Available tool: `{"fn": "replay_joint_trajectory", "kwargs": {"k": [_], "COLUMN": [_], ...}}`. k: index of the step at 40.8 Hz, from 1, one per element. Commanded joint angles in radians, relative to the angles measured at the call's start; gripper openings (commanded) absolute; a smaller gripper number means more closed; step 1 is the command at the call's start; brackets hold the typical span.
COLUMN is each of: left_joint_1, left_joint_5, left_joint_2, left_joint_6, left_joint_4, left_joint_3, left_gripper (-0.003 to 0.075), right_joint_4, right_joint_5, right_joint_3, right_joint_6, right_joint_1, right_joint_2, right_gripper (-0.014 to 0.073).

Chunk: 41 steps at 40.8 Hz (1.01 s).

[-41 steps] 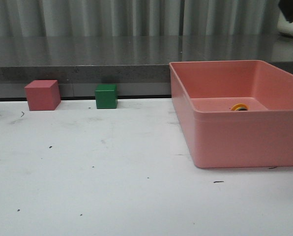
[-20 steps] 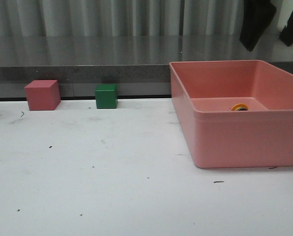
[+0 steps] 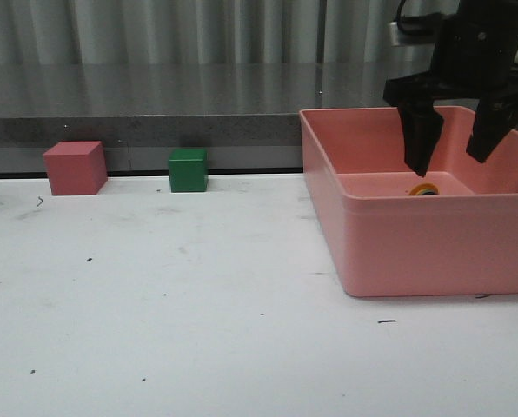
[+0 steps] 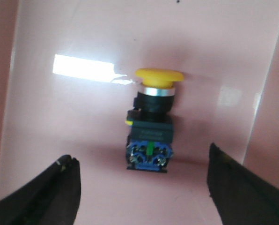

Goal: Place and stand button with both arms
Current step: 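Lower the right gripper into the pink bin around the yellow button switch, then close the right gripper on the switch base and lift it out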

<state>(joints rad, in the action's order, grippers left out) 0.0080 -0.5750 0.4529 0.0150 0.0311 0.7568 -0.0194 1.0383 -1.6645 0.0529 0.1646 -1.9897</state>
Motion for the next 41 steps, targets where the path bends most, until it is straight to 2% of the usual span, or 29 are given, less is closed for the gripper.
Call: {"fn": "replay_joint_trajectory", "kwargs": {"k": [1, 14, 31, 34, 39, 41], "left_joint_1": [-0.007, -0.007, -0.007, -0.007, -0.007, -0.007], "left_joint_5": [0.087, 0.087, 0.087, 0.087, 0.087, 0.087], "left_joint_2": [0.013, 0.013, 0.013, 0.013, 0.013, 0.013], "left_joint_6": [0.001, 0.001, 0.001, 0.001, 0.001, 0.001], "left_joint_4": [0.002, 0.002, 0.002, 0.002, 0.002, 0.002], "left_joint_3": [0.034, 0.034, 0.034, 0.034, 0.034, 0.034], "left_gripper": [0.0598, 0.0598, 0.0598, 0.0598, 0.0598, 0.0598], "right_joint_4": [-0.051, -0.042, 0.003, 0.012, 0.013, 0.013], "right_joint_5": [0.004, 0.017, 0.045, 0.055, 0.071, 0.08], "right_joint_3": [-0.058, -0.14, -0.165, -0.176, -0.203, -0.216], "right_joint_6": [0.039, 0.061, 0.061, 0.061, 0.061, 0.061], "right_joint_1": [-0.002, -0.003, -0.003, -0.003, -0.003, -0.003], "right_joint_2": [0.012, -0.1, -0.166, -0.166, -0.163, -0.162], "right_gripper": [0.0573, 0.0548, 0.054, 0.049, 0.0283, 0.0231]}}
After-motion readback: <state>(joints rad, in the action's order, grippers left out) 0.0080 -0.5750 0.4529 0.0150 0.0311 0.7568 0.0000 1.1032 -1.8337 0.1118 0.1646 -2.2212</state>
